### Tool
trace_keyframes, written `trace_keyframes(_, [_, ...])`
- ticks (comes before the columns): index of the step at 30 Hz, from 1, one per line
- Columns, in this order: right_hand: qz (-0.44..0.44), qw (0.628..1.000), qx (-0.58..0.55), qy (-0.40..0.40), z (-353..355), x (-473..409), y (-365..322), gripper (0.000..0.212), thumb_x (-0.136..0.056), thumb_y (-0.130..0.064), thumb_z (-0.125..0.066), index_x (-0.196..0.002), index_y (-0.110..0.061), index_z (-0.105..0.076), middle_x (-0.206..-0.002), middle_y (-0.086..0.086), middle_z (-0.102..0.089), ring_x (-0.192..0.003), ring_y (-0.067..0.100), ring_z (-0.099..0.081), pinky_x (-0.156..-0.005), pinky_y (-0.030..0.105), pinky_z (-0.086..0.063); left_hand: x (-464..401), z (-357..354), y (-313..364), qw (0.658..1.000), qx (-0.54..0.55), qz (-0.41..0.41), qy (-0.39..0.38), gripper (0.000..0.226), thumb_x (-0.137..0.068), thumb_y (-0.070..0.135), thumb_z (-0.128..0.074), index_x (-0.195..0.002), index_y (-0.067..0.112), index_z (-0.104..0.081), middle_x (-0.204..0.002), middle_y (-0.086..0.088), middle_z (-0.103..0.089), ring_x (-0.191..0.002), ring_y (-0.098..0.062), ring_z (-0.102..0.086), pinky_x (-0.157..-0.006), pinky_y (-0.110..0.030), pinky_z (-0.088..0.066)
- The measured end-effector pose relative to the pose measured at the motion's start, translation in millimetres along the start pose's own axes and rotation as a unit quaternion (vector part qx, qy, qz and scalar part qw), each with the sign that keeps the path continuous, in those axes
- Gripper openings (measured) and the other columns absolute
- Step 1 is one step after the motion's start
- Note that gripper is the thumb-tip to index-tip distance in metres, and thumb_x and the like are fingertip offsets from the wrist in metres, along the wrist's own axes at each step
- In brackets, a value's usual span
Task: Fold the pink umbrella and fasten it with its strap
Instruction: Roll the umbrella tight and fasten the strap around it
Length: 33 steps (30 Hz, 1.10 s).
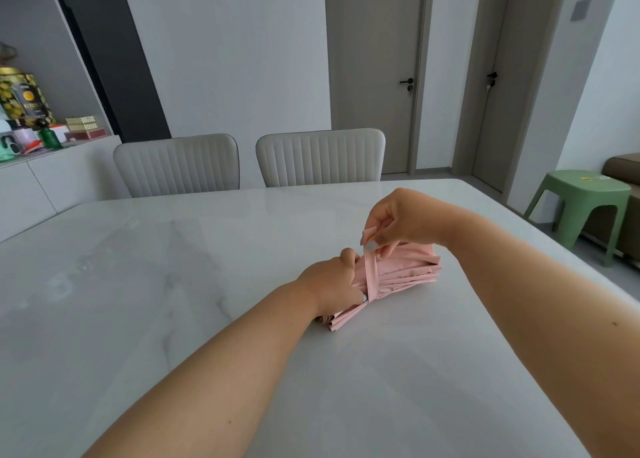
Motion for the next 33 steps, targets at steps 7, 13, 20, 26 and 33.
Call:
trace_keyframes(7, [-0.018,0.993,0.027,0.111,-23,-27,20,0.013,-0.091,-0.015,-0.063,-0.086,-0.004,-0.057,-0.089,-0.010,-0.065,-0.072,0.003,-0.063,-0.057,0.021,-0.055,0,-4,-1,0.999,0.010,-0.002,0.030,0.050,-0.089,0.029,-0.055,-0.127,0.009,-0.030,-0.074,0.002,-0.041,-0.072,-0.024,-0.047,-0.056,-0.032,-0.031])
trace_keyframes(13, [-0.029,0.975,0.173,0.139,-47,-27,32,0.021,-0.099,-0.034,-0.046,-0.098,-0.013,-0.049,-0.121,-0.012,-0.066,-0.088,0.003,-0.056,-0.076,0.025,-0.038,1,-5,-4,0.998,0.059,-0.004,0.032,0.052,-0.086,0.042,-0.059,-0.117,0.012,-0.030,-0.086,0.000,-0.051,-0.081,-0.024,-0.053,-0.061,-0.033,-0.038])
trace_keyframes(20, [-0.018,0.960,0.214,0.180,-52,-16,29,0.030,-0.100,-0.040,-0.041,-0.104,-0.011,-0.047,-0.120,-0.011,-0.068,-0.101,0.016,-0.066,-0.072,0.027,-0.045,6,-7,-12,0.998,-0.046,0.013,0.033,0.078,-0.072,0.065,-0.068,-0.119,0.009,-0.042,-0.111,-0.004,-0.057,-0.094,-0.022,-0.055,-0.074,-0.034,-0.047])
trace_keyframes(26, [-0.021,0.964,0.235,0.123,-43,-8,16,0.026,-0.100,-0.037,-0.042,-0.109,-0.014,-0.050,-0.125,-0.018,-0.063,-0.101,0.009,-0.058,-0.057,0.016,-0.028,7,-4,-8,0.986,-0.137,-0.045,0.085,0.068,-0.081,0.066,-0.059,-0.112,0.006,-0.047,-0.111,-0.008,-0.056,-0.094,-0.023,-0.051,-0.073,-0.033,-0.040])
trace_keyframes(33, [-0.014,0.972,0.197,0.125,-54,7,35,0.022,-0.099,-0.039,-0.042,-0.107,-0.020,-0.051,-0.085,0.000,-0.058,-0.076,0.020,-0.053,-0.059,0.025,-0.036,17,-21,-7,0.937,-0.282,-0.094,0.184,0.077,-0.076,0.078,-0.043,-0.105,0.010,-0.061,-0.093,-0.004,-0.062,-0.081,-0.022,-0.055,-0.066,-0.030,-0.042])
Point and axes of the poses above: each hand's wrist, its own x-axis away from the middle knuckle, its own z-axis out of the back of the hand, y = z × x, the point moved 3 cm from there along -x, towards the middle knuckle
